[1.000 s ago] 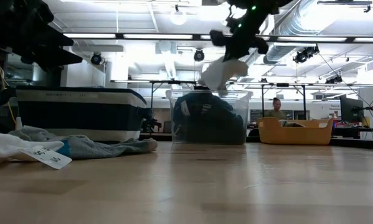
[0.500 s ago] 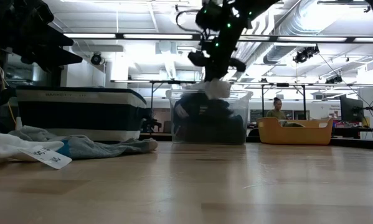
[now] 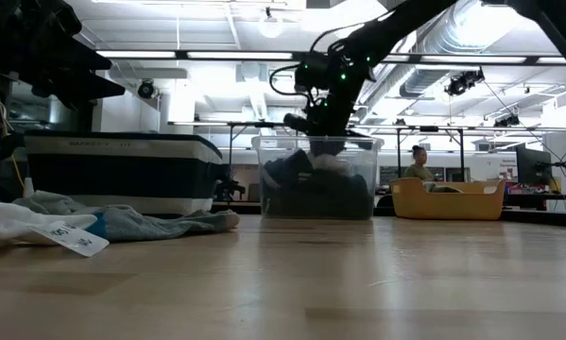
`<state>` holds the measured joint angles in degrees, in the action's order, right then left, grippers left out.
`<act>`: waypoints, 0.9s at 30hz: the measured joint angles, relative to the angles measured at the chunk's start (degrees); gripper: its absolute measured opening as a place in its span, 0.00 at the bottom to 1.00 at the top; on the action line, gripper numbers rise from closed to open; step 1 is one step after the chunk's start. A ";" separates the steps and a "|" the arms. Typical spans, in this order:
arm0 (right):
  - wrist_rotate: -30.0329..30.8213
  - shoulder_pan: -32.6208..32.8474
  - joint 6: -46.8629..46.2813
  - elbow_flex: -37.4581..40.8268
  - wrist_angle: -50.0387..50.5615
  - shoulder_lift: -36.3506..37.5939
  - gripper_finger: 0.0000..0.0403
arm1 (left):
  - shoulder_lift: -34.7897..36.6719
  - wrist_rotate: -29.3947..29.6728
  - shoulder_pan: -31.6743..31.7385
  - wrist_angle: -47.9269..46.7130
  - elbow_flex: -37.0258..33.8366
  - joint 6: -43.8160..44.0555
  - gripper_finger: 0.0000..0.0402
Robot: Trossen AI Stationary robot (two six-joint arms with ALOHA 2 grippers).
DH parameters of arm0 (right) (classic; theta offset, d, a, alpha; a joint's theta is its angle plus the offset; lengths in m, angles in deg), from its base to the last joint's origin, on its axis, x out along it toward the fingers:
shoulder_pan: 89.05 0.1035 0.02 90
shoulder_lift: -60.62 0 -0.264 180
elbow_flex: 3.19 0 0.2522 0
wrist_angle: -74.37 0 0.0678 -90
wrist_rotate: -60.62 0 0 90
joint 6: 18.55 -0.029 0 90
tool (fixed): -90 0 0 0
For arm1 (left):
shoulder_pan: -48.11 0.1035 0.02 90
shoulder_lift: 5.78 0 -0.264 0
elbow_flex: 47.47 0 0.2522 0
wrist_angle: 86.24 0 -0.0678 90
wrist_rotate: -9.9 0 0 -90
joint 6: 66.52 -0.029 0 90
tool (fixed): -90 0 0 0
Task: Pick & Place Cloths
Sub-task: Put the white pants into the transparent bin
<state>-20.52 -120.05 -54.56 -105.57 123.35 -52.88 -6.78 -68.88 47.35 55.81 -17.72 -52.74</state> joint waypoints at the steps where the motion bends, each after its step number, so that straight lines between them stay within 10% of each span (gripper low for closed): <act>1: -0.47 -0.38 -0.06 0.00 0.13 -0.39 0.07 | 0.00 0.00 0.00 0.02 0.00 0.00 0.72; 14: -7.71 -3.11 -1.41 0.07 -0.58 -2.65 0.13 | 0.00 -0.02 0.00 -0.01 -0.01 0.00 0.72; 27: -7.76 -2.16 1.09 0.42 -1.45 3.76 0.55 | 0.00 -0.02 0.00 0.00 -0.01 0.02 0.72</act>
<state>-28.28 -122.21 -53.47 -105.16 121.91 -49.12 -6.78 -68.90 47.35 55.81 -17.72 -52.71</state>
